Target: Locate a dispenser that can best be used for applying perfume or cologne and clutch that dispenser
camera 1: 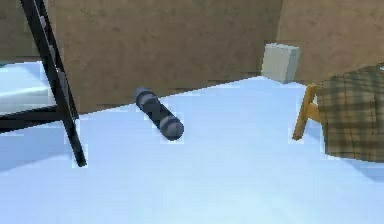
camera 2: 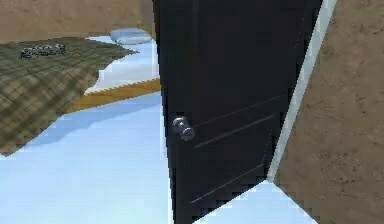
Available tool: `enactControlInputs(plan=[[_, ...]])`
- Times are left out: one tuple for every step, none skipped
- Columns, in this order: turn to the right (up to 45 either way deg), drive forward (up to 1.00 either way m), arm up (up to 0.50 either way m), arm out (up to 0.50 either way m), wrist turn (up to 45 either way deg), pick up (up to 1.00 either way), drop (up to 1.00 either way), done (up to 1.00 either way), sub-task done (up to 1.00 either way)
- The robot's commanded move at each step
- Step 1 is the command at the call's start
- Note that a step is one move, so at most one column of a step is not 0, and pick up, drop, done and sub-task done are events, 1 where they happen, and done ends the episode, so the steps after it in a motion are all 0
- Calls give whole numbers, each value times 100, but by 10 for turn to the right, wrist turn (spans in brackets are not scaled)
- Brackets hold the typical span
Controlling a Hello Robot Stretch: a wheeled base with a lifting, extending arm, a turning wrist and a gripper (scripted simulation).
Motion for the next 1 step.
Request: enactControlInputs(plan=[[300,0,0,0,0,0,0,0,0]])
